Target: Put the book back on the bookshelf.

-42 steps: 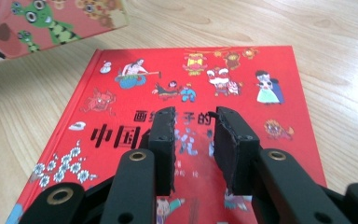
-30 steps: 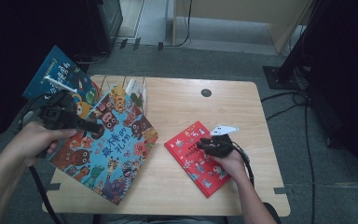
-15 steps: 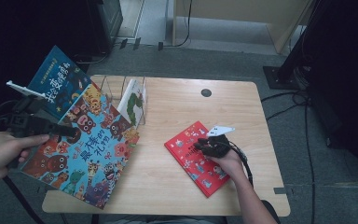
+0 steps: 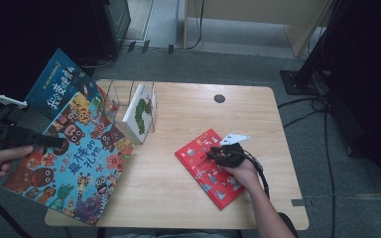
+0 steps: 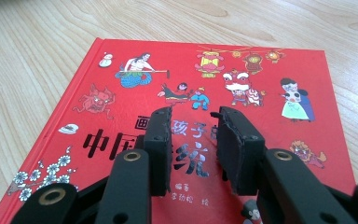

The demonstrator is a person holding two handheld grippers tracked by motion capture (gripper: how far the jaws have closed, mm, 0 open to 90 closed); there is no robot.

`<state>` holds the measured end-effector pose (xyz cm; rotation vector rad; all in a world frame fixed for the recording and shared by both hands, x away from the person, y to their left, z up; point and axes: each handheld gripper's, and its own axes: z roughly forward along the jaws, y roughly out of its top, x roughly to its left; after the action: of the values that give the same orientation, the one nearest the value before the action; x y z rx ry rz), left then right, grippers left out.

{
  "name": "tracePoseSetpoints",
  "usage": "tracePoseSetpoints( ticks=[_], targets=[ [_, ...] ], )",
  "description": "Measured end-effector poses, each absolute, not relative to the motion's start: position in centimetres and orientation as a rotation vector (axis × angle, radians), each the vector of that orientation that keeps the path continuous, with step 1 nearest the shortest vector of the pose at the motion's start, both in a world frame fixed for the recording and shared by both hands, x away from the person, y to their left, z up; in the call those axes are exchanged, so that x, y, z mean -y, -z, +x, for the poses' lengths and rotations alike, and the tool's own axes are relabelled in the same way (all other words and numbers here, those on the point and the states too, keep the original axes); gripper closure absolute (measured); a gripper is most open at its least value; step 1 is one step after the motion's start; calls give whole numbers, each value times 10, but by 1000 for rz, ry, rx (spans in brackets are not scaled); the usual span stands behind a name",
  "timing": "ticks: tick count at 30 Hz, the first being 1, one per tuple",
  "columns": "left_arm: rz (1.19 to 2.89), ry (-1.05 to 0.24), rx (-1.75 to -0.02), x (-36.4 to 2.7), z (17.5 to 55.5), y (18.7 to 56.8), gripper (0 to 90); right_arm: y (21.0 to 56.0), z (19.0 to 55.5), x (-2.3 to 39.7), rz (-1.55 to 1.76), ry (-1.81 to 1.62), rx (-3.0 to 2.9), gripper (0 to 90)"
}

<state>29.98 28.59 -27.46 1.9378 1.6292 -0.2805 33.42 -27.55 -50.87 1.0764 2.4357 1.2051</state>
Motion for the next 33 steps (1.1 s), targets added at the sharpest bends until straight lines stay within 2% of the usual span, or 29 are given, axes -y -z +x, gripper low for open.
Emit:
tracePoseSetpoints(
  ticks=[16, 33],
  targets=[
    [1905, 228, -1734, -301, 323, 272, 808, 509, 334, 275, 1070, -1199, -2437, 663],
    [1854, 121, -1816, -324, 340, 246, 811, 508, 334, 274, 1060, -1183, -2440, 674]
  ],
)
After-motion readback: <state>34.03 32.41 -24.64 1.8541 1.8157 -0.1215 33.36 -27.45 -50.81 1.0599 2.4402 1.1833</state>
